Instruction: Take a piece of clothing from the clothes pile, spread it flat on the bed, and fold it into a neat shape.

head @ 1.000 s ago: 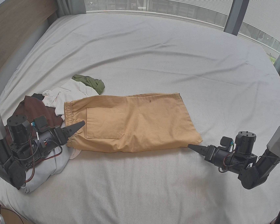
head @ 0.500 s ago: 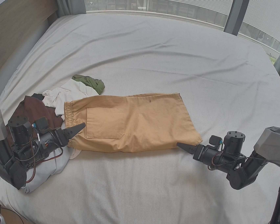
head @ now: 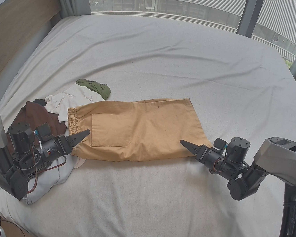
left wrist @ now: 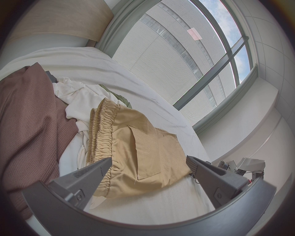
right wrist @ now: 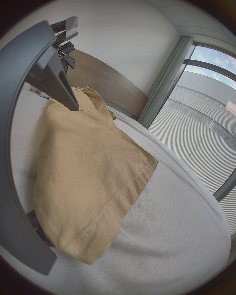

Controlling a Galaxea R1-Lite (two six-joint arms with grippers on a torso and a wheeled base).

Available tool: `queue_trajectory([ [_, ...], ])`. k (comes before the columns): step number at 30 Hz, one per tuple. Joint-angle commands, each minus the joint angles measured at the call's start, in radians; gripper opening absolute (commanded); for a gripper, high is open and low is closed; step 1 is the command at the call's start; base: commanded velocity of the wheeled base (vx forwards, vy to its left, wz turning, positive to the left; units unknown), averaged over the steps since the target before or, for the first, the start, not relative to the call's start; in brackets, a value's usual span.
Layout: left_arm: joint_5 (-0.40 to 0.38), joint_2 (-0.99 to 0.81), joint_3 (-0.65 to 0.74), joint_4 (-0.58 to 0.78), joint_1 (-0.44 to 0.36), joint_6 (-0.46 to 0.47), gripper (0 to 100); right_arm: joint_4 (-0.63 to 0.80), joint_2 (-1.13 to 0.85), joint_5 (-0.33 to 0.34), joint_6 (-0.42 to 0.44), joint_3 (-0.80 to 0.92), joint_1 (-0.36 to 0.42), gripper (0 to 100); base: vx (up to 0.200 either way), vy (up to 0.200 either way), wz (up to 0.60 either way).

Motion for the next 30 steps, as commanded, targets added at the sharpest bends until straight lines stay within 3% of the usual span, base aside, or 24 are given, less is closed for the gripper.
queue_trajectory([
  [1,0.000,0.002,-0.003,0.000,0.000,0.000,100,-0.003,0.033,0.001,0.006,-0.009,0.012,100,0.000,0.000,0.00],
  [5,0.000,0.001,-0.004,-0.001,0.001,0.000,100,-0.003,0.033,-0.011,0.007,-0.010,0.012,100,0.000,0.000,0.00],
  [6,0.000,0.002,-0.004,-0.001,0.001,0.000,100,-0.006,0.033,-0.019,0.007,-0.010,0.012,0,0.000,0.000,0.00],
  [19,-0.003,0.002,-0.006,0.000,0.001,-0.002,100,-0.032,-0.017,-0.023,0.004,0.068,0.033,0,0.000,0.000,0.00],
  [30,-0.003,-0.002,-0.007,-0.001,0.004,-0.008,100,-0.035,-0.145,-0.023,-0.026,0.269,0.061,0,0.000,0.000,0.00],
])
